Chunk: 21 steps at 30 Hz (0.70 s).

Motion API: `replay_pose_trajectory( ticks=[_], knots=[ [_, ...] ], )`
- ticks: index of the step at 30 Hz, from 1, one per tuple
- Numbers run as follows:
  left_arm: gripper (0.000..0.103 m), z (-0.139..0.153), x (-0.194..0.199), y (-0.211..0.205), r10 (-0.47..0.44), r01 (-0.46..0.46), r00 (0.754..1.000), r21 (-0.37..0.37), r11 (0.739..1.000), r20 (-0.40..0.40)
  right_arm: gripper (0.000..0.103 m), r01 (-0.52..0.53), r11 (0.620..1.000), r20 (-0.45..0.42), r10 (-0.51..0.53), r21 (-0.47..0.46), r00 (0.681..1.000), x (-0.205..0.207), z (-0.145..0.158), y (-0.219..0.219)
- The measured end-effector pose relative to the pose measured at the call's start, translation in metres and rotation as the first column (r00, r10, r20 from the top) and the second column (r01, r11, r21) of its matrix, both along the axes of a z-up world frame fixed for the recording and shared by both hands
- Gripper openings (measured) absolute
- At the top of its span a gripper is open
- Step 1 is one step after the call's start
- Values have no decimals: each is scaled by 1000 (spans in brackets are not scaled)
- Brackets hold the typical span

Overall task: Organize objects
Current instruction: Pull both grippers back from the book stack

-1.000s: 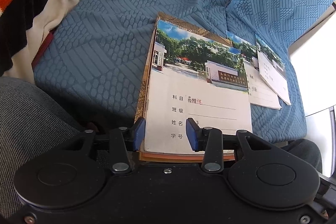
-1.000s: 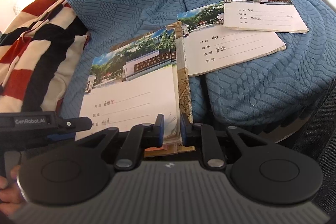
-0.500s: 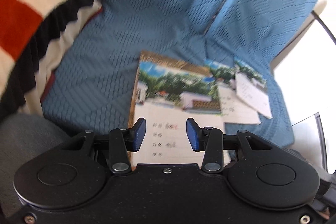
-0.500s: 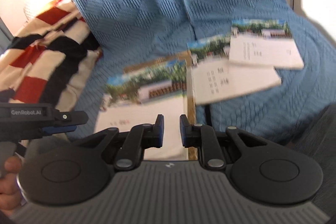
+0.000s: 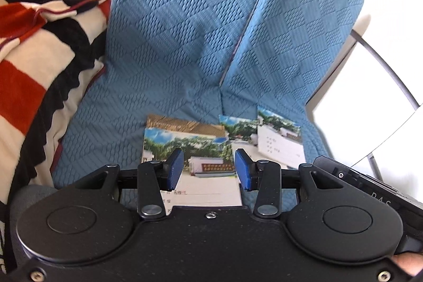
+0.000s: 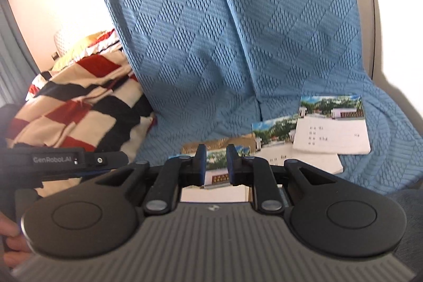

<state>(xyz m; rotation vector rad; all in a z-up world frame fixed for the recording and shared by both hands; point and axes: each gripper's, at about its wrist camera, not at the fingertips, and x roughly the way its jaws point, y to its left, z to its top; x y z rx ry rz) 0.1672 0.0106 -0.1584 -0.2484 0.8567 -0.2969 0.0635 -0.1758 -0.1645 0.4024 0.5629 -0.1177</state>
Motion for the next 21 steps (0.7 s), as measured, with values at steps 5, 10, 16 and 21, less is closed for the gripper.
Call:
replay_pose_trajectory(
  ticks=[5,10,16,21],
  knots=[
    [41,12,-13,-6,-14,14,999,2,1000,33,19,6,999,20,-6,-35,1000,-11,14,1],
    [41,11,-22,-12,-26,25,999,7,1000,30,20,17,998,20,-16,-59,1000,-23,16,-1],
    [41,11,-33,-18,-29,28,999,10,1000,26,20,25,998,-24,-27,-60,999,-34,9,-5],
    [41,11,-38,-22,-14,14,1000,-1,1000,24,20,26,996,-38,-29,-80,999,-42,12,-8]
  ],
)
